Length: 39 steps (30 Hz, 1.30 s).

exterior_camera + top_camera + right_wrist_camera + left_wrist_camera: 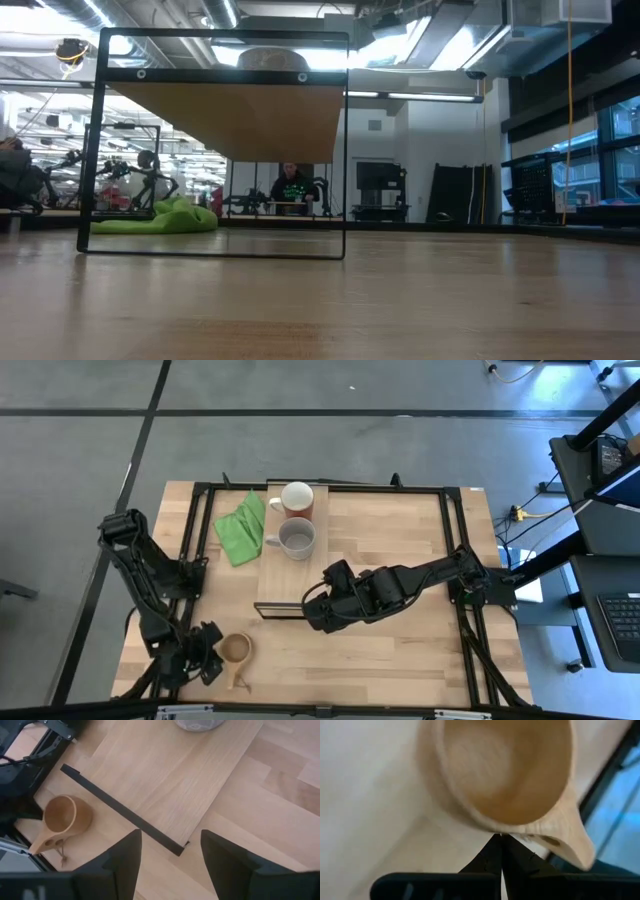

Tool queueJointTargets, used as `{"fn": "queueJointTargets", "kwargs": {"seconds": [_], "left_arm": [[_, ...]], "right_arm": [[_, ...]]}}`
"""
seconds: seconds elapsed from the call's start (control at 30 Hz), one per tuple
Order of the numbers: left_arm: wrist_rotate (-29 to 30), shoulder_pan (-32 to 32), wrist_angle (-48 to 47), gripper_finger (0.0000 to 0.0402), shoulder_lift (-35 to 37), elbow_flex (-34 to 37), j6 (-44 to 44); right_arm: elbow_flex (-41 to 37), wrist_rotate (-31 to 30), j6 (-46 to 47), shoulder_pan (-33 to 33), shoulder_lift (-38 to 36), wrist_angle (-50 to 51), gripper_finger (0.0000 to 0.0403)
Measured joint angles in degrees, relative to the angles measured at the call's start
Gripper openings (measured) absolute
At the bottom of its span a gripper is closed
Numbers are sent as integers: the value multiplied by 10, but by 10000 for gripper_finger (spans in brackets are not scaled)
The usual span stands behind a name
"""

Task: Stack small to large cups/mugs on shelf
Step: Put the brown mug on the shelf

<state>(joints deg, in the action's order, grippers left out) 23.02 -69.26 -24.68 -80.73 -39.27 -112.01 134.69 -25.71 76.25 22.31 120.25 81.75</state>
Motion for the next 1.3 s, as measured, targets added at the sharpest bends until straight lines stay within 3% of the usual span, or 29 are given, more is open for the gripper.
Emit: {"fn": "queueJointTargets", "kwargs": {"seconds": [0.5, 0.8, 1.1, 1.3], "left_arm": [[30, 72, -145, 1, 6, 0, 56], [65, 60, -244, 1, 114, 0, 41], [150, 15, -244, 3, 202, -31, 41], [174, -23, -159, 3, 204, -92, 150]], "right_arm": [[0, 3, 11, 0, 0, 0, 206], [0, 4, 11, 0, 0, 0, 206], [0, 4, 11, 0, 0, 0, 206], [0, 4, 11, 0, 0, 0, 206]]}}
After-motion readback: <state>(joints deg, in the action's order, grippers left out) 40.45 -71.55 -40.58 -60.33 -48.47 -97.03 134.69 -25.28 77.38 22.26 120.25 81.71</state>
